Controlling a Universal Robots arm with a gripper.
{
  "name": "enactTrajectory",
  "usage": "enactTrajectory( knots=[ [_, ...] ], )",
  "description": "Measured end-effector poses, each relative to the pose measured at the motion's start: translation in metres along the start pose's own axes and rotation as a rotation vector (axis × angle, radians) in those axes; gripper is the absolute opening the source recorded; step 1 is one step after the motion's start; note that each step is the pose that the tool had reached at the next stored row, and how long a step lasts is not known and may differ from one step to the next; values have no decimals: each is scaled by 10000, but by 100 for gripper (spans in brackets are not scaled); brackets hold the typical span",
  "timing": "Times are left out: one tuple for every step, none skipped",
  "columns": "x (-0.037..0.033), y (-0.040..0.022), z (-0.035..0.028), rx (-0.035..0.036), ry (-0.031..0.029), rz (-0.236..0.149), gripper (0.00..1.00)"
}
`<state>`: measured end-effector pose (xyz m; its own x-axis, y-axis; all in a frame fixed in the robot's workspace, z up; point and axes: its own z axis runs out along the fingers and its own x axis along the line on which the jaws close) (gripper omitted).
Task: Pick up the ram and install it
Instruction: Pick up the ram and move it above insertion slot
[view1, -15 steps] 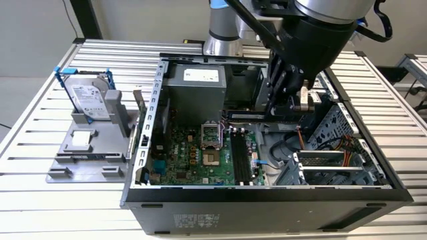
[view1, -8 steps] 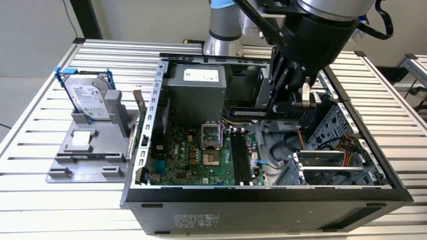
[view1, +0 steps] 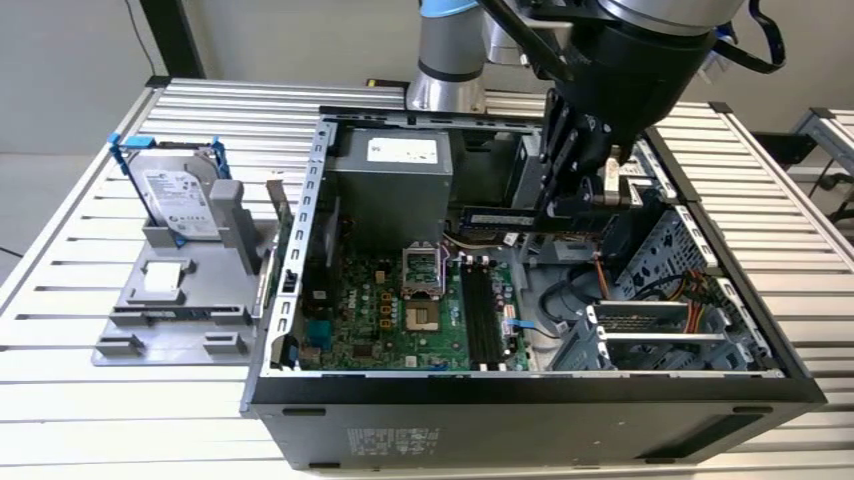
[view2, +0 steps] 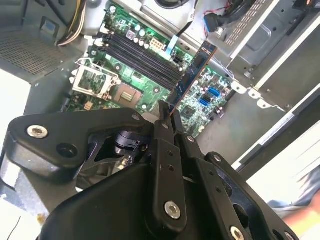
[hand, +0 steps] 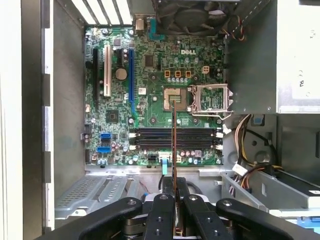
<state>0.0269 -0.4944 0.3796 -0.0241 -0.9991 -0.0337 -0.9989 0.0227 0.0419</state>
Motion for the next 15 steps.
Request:
enactTrajectory(
  knots=[
    [-13, -3, 1, 0, -1, 13, 0],
    [-25, -5, 1, 1, -2, 28, 0],
    [-37, -7, 1, 1, -2, 43, 0],
    [-49, -9, 1, 2, -2, 58, 0],
    [-61, -11, 2, 2, -3, 72, 0],
    [-73, -14, 2, 3, -4, 86, 0],
    [-86, -17, 2, 3, -5, 97, 0],
    [-99, -21, 3, 4, -5, 106, 0],
    [-113, -25, 3, 4, -6, 115, 0],
    [-127, -28, 3, 4, -6, 124, 0],
    [-142, -32, 4, 5, -6, 131, 0],
    [-157, -35, 4, 4, -5, 136, 0],
    [-173, -38, 4, 4, -6, 140, 0],
    [-190, -41, 5, 4, -7, 143, 0],
    [-208, -45, 5, 5, -7, 146, 0]
  ],
)
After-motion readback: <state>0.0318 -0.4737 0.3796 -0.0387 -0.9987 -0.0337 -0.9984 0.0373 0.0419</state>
